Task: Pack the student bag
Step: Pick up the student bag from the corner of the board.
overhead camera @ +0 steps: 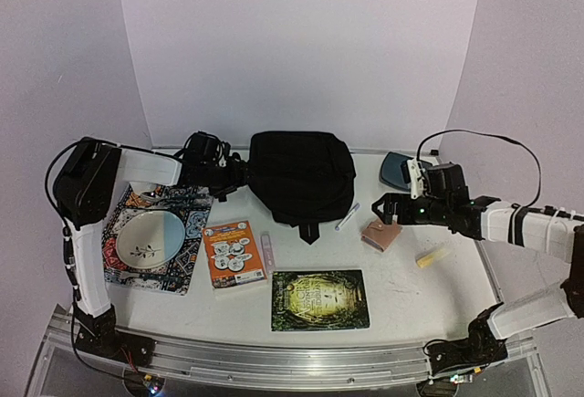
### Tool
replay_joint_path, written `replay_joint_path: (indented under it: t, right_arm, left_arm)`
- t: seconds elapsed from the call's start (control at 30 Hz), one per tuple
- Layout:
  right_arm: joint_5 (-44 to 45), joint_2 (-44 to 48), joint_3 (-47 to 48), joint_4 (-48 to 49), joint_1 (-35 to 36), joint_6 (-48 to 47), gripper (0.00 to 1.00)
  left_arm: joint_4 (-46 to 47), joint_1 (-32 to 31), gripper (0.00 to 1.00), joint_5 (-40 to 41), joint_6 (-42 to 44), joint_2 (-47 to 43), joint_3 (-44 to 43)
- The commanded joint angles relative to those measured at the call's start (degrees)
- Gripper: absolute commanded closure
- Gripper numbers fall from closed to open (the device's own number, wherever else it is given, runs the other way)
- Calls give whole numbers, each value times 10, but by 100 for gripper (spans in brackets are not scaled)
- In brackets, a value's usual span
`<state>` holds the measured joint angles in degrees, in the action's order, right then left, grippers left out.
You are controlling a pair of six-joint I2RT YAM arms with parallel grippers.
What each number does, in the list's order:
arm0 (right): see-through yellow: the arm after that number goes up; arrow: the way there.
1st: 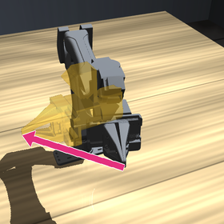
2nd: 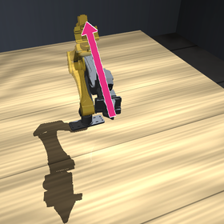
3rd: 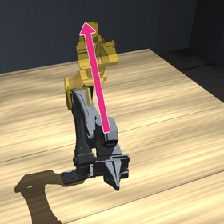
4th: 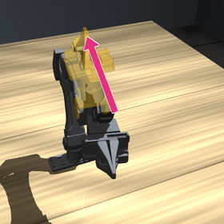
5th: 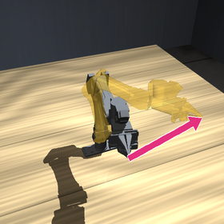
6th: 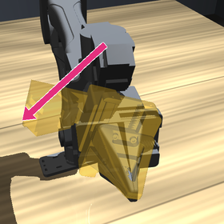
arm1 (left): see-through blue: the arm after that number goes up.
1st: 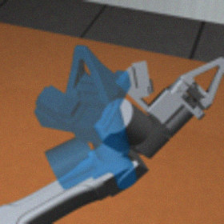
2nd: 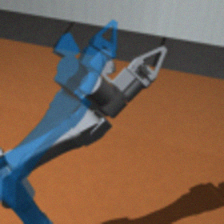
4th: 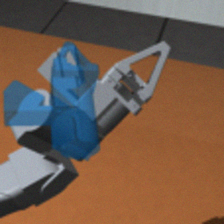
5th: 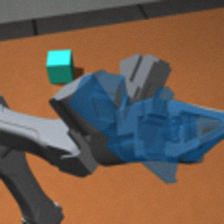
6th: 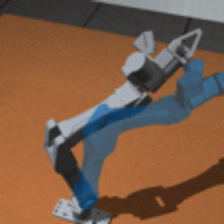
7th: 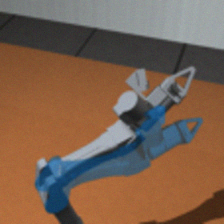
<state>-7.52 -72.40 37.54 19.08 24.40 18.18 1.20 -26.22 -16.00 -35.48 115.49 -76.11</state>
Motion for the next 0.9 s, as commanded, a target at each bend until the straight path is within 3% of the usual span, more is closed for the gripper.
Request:
replay_joint_path:
  t: [0.0, 0.1, 0.2, 0.33, 0.43, 0.67, 0.73, 0.87]
  right_arm:
    - [-9, -34, 35, 50, 17, 33, 2]
    - [-18, -75, 49, 83, 21, 67, 2]
    - [-19, -132, 84, 107, 26, 106, 2]
    - [-33, -209, 117, 154, 28, 164, 2]
    - [-47, -259, 151, 182, 33, 195, 2]
    - [-54, -356, 241, 190, 34, 216, 5]
    - [-53, -380, 269, 175, 34, 213, 12]
    - [-48, -400, 313, 140, 34, 190, 45]
  left_arm:
    - [50, -4, 28, -47, -45, 55, -61]
    - [69, -6, 46, -80, -61, 82, -76]
    - [80, -8, 70, -92, -74, 86, -77]
    - [85, -16, 91, -100, -79, 64, -69]
    - [92, -23, 97, -100, -85, 39, -56]
    - [110, -41, 99, -110, -103, 2, -33]
    - [114, -45, 99, -115, -107, -6, -29]
    - [120, -54, 100, -119, -111, -25, -26]
